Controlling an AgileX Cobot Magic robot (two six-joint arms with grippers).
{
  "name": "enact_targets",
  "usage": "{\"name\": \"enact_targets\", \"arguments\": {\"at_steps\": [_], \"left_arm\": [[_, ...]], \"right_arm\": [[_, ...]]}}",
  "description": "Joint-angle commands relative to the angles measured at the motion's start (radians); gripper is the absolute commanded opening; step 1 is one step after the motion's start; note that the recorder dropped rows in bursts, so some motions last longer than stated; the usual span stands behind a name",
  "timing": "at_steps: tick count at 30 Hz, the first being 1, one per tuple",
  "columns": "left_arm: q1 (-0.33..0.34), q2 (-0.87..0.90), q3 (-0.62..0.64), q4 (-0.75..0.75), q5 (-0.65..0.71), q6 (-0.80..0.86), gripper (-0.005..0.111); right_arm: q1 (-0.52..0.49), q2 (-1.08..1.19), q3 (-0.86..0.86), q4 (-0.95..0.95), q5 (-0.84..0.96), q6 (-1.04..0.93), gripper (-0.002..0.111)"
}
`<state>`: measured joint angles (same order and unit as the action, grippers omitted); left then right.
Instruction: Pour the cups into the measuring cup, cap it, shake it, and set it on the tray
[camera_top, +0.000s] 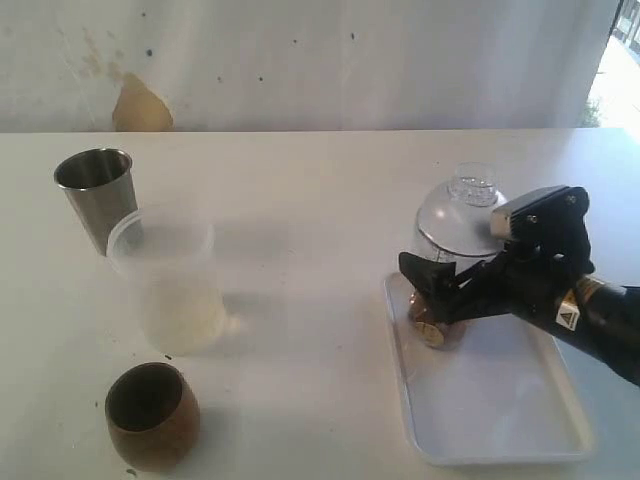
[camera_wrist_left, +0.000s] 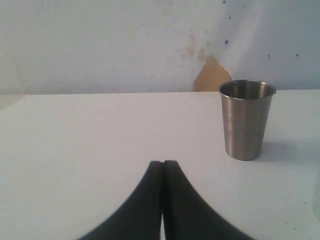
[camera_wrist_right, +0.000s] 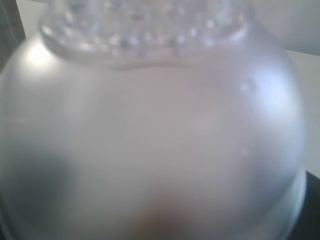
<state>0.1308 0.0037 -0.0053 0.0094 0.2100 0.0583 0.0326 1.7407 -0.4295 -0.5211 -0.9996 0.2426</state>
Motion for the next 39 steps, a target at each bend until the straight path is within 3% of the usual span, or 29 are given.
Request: {"name": "enact_targets", "arguments": {"at_steps": [1,21,28,31,35,39], "left_arm": [[-0.004,-0.004,0.005,-0.002,-0.008,0.000,0.000],[-0.004,-0.004,0.005,-0.002,-0.008,0.000,0.000],[-0.004,-0.004,0.005,-0.002,-0.008,0.000,0.000],[-0.004,-0.004,0.005,-0.002,-0.008,0.000,0.000],[-0.004,-0.004,0.005,-0.002,-0.008,0.000,0.000],[-0.004,-0.004,0.005,-0.002,-0.008,0.000,0.000]], "right_arm": [[-0.005,-0.008,0.001,0.030,-0.017,-0.004,0.105],[-0.005,-0.283,0.001,0.061,-0.027,-0.002,0.105],[-0.005,-0.434,-0.001,0.050,-0.023,0.134,0.105],[-0.005,-0.524,-0.015,0.047,0.077,0.205,0.105],[-0.005,-0.638,-0.070,0.012,0.373,0.329,0.104],[-0.005,-0.726,-0.095,-0.092,0.445,0.429,0.097]]}}
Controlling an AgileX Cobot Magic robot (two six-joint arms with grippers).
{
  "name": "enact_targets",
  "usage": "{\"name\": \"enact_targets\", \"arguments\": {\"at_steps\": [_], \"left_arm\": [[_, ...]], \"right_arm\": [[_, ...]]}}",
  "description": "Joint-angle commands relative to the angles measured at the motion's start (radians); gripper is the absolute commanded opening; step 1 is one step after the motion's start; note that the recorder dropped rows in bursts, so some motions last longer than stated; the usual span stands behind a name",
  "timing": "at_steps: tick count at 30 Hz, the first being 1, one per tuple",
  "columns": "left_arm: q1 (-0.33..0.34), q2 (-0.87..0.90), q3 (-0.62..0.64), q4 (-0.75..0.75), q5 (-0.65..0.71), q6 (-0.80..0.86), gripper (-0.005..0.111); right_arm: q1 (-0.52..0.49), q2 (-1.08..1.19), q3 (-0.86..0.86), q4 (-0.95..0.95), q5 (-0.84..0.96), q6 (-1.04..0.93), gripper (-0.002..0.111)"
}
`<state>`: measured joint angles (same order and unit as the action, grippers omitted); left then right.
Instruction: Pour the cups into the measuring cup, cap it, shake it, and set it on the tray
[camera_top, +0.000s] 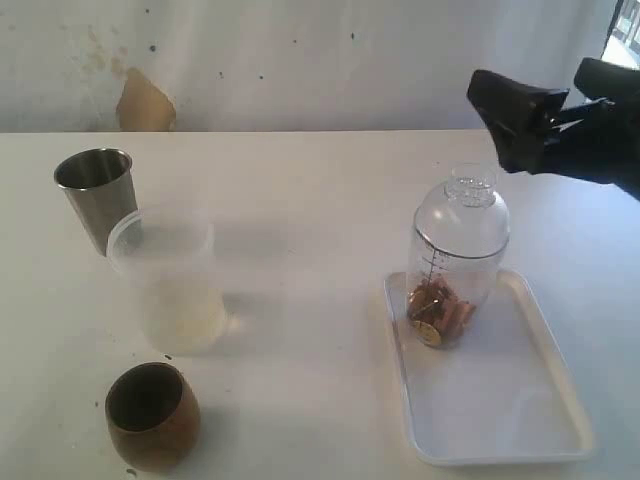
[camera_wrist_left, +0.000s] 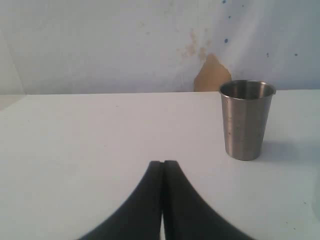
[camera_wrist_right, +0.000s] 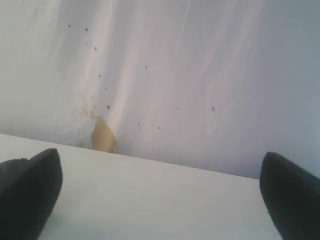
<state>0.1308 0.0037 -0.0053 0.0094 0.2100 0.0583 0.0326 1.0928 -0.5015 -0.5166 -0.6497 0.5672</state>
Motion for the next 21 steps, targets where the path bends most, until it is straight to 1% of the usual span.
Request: {"name": "enact_targets", "arguments": {"at_steps": [1,3,4,8,9,10,14,21], "left_arm": [[-0.004,-0.004,0.005,-0.002,-0.008,0.000,0.000],[-0.004,-0.004,0.005,-0.002,-0.008,0.000,0.000],[-0.004,-0.004,0.005,-0.002,-0.008,0.000,0.000],[-0.004,-0.004,0.005,-0.002,-0.008,0.000,0.000],[-0.004,-0.004,0.005,-0.002,-0.008,0.000,0.000],[-0.004,-0.004,0.005,-0.002,-0.008,0.000,0.000],[-0.004,-0.004,0.005,-0.002,-0.008,0.000,0.000],[-0.004,-0.004,0.005,-0.002,-0.008,0.000,0.000]], "right_arm": [[-0.005,-0.101,-0.023,-0.138,0.095,0.129,0.093],[-0.005,-0.141,-0.025,-0.208,0.097,0.176,0.079],[-0.005,-0.161,-0.025,-0.219,0.099,0.203,0.068],[-0.005,-0.235,-0.025,-0.212,0.175,0.272,0.014],[-0.005,-0.254,-0.025,-0.212,0.194,0.275,0.005],[-0.005,-0.274,-0.025,-0.210,0.217,0.277,0.001],[-0.005,-0.361,-0.025,-0.210,0.290,0.277,0.000],[-0.005,-0.538,-0.025,-0.210,0.299,0.318,0.000]]}}
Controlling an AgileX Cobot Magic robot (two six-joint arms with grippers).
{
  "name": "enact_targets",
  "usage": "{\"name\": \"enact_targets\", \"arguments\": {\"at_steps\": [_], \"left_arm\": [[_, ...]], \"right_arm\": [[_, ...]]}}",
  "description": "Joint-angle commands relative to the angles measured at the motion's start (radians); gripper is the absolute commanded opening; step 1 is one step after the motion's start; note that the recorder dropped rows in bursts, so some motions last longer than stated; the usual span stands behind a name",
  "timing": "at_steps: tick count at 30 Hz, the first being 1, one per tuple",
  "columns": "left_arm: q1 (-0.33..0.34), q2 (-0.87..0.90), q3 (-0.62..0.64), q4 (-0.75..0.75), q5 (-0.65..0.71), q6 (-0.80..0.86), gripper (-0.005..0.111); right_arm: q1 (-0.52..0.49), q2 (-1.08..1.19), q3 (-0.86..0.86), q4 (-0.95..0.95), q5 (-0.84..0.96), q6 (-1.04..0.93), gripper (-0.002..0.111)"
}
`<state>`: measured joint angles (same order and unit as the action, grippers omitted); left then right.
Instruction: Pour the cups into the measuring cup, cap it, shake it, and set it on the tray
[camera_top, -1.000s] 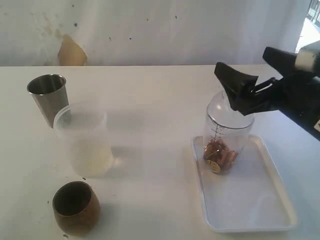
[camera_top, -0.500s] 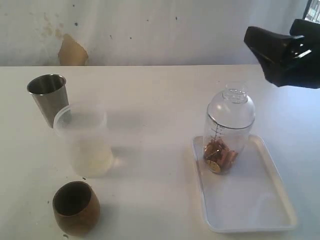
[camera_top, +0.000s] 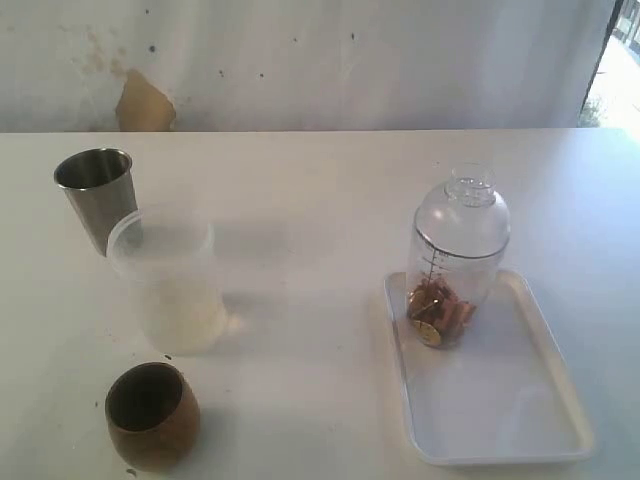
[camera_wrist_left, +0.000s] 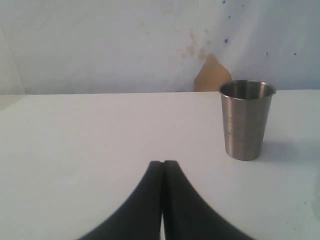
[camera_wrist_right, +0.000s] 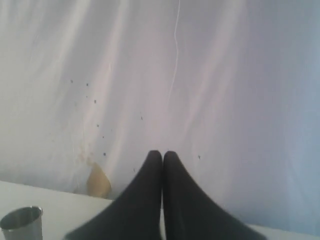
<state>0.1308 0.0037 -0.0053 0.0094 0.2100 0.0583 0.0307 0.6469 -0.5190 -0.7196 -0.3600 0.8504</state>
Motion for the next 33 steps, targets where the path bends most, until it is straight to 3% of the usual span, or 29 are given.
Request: {"name": "enact_targets", "arguments": {"at_steps": [1,17,33], "left_arm": [[-0.004,-0.004,0.005,-0.002,-0.008,0.000,0.000],[-0.004,-0.004,0.005,-0.002,-0.008,0.000,0.000],[-0.004,-0.004,0.005,-0.002,-0.008,0.000,0.000]], "right_arm": [[-0.003,-0.112,-0.008,-0.007,0.014,0.043,0.000],[-0.003,-0.420,-0.008,-0.007,0.091,0.051,0.000],[0.018,-0.459,-0.008,-0.007,0.090,0.051,0.000]]}}
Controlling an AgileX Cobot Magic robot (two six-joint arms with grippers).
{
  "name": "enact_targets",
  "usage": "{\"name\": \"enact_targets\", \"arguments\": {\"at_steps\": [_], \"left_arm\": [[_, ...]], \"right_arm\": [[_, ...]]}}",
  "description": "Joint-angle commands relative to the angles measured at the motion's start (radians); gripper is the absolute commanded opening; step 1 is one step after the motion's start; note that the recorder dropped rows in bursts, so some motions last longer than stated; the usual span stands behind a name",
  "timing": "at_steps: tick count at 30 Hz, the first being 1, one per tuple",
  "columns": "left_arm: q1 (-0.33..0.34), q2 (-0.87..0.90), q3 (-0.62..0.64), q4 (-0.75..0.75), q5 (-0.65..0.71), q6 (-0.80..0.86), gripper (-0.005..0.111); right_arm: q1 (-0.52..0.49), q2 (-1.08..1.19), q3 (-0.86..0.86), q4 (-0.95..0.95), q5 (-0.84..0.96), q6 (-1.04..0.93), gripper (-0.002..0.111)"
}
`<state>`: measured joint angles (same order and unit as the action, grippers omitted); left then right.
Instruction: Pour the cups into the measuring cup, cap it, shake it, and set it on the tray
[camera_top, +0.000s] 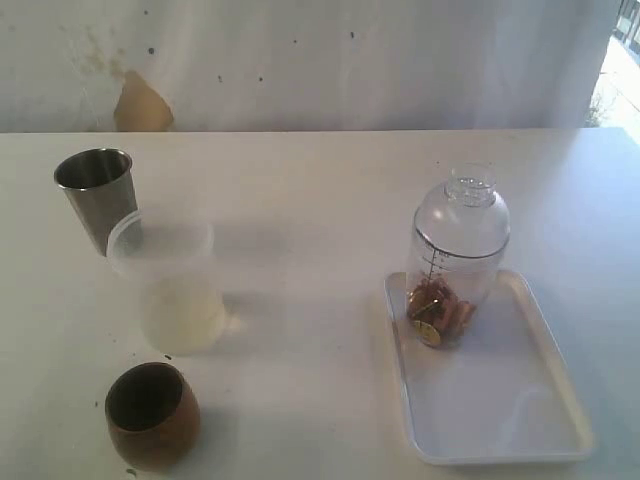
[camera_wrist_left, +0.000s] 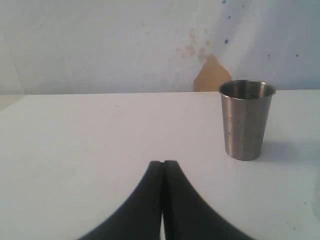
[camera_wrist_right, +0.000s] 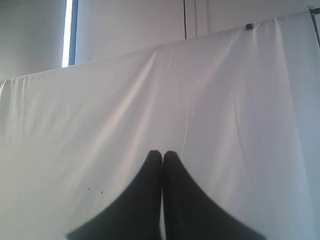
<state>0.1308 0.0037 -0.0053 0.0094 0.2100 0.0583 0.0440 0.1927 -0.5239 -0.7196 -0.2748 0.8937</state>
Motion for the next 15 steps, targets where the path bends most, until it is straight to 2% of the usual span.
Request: {"name": "enact_targets", "arguments": {"at_steps": [1,7,13,15], "left_arm": [[-0.004,-0.004,0.005,-0.002,-0.008,0.000,0.000],[-0.004,-0.004,0.005,-0.002,-0.008,0.000,0.000],[-0.004,-0.004,0.005,-0.002,-0.008,0.000,0.000],[-0.004,-0.004,0.005,-0.002,-0.008,0.000,0.000]], "right_arm": [[0.005,-0.005,-0.003,-0.007,0.005,0.008,0.000],[0.005,-0.007,0.028,-0.007,-0.001,0.008,0.000],[0.005,-0.029,0.169,0.021,-0.063,-0.075,0.000],[0.005,-0.049,0.230,0.228,-0.234,-0.323,0.000]]}}
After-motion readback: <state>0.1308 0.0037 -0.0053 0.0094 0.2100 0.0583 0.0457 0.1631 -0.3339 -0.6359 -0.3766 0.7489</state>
